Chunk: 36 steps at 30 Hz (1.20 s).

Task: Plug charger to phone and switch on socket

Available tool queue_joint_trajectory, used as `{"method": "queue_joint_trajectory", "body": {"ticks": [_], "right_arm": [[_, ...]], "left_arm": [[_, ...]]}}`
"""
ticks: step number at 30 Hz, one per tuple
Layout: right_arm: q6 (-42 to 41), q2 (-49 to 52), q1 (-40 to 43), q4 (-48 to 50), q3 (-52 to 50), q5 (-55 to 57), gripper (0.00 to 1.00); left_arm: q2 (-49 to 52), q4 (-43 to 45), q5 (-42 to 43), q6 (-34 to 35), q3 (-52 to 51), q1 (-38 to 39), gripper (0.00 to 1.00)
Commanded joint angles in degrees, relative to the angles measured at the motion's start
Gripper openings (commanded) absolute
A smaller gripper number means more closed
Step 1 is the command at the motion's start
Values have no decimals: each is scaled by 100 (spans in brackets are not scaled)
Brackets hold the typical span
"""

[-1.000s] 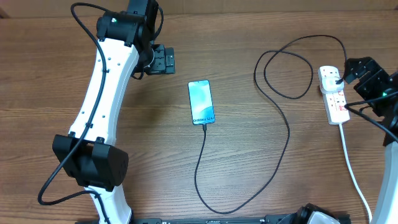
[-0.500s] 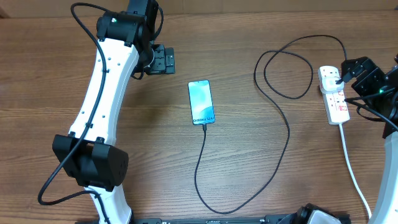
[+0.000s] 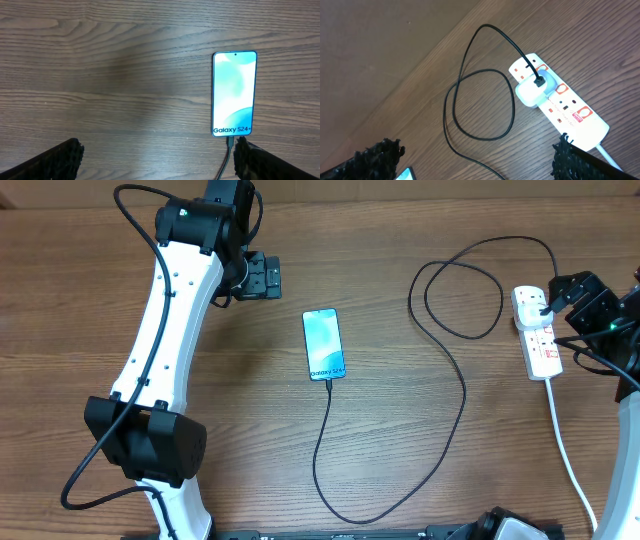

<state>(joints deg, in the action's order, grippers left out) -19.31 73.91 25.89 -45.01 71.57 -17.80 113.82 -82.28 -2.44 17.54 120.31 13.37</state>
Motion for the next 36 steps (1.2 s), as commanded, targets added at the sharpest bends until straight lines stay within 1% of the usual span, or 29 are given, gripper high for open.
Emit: {"method": "queue_joint_trajectory", "body": {"ticks": [1,5,10,14,17,21,25,29,32,36], "right_arm": [[0,15,11,26,13,-31,100],[0,15,11,26,13,-28,100],[0,15,11,28,13,-28,100],[0,15,11,26,13,-31,100],[0,15,11,26,13,-31,100],[0,15,11,28,13,-28,100],[0,15,11,28,13,-31,100],[0,15,11,26,13,-28,100],[0,15,11,28,13,-31,100],[-2,15,11,26,13,-28,100]], "left_arm": [[26,4,-96,-105,-15,-26,100],[-7,4,-96,-107,-15,-26,100],[-315,179,-247,-127,-15,-26,100],[-767,743,-243,-125,-15,-22,100],[-1204,1357,-140,-83,-31,9,100],[-1661,1808,-264,-85,-195,118,100],[-2253,2500,-459,-118,-811,260,100],[-2931,3329,-546,-208,-1808,297,100],[-3440,4085,-546,-339,-2669,295,100],[-4148,5418,-546,-691,-3947,293,100]]}}
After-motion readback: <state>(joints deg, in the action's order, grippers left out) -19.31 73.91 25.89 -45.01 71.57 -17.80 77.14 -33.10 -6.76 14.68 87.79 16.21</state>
